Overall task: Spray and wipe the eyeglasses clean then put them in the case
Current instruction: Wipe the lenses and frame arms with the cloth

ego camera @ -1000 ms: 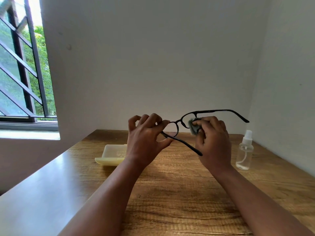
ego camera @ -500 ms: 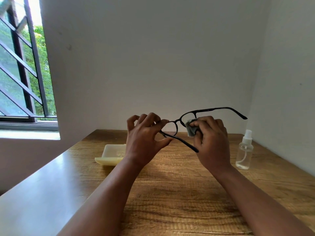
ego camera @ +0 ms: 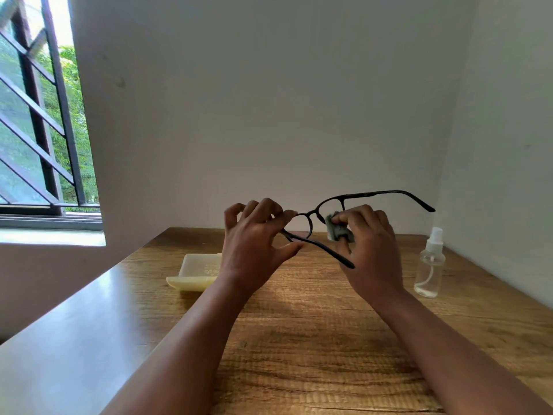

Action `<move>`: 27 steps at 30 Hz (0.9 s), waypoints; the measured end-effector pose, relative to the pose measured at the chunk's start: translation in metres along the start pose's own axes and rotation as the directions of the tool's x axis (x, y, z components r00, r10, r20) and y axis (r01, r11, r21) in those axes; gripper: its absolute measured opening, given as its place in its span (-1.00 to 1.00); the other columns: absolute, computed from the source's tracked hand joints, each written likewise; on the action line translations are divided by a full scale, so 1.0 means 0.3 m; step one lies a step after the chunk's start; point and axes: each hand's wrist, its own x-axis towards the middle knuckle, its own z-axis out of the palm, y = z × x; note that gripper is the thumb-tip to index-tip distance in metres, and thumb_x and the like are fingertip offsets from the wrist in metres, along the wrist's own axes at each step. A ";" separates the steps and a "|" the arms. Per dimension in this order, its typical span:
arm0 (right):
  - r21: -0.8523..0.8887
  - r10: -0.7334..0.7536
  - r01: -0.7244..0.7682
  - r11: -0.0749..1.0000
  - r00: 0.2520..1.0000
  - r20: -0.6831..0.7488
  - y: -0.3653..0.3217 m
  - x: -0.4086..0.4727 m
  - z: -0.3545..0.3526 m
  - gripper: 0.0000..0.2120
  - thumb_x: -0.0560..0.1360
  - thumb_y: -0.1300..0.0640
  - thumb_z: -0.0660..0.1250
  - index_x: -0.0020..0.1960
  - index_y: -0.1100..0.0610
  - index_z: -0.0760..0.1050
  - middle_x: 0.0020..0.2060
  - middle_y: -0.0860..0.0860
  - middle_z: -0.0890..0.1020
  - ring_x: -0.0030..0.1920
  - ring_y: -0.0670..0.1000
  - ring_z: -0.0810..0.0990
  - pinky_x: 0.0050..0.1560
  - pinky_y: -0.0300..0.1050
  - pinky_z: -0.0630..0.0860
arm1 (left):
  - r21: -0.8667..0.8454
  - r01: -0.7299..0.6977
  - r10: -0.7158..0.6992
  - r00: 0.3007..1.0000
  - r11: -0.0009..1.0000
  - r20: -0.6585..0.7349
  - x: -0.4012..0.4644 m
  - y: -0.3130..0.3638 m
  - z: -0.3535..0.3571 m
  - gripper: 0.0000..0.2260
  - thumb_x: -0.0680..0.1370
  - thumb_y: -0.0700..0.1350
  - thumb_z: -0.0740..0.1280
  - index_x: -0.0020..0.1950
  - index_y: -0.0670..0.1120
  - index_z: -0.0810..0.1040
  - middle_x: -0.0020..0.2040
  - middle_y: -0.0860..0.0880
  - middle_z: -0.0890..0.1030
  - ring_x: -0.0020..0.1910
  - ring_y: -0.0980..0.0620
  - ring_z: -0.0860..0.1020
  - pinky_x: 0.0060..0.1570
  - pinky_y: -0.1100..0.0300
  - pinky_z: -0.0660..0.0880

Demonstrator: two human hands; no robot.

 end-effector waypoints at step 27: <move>-0.056 0.041 -0.042 0.998 0.999 -0.022 0.014 -0.003 0.008 -0.62 0.44 0.37 0.31 0.20 0.10 0.54 0.06 0.06 0.51 0.04 0.11 0.47 -0.07 0.07 0.51 | -0.003 0.037 -0.037 0.999 0.999 -0.019 -0.002 -0.006 0.009 -0.58 0.38 0.22 0.34 0.14 0.06 0.66 -0.02 0.08 0.53 0.00 0.04 0.51 0.11 0.08 0.20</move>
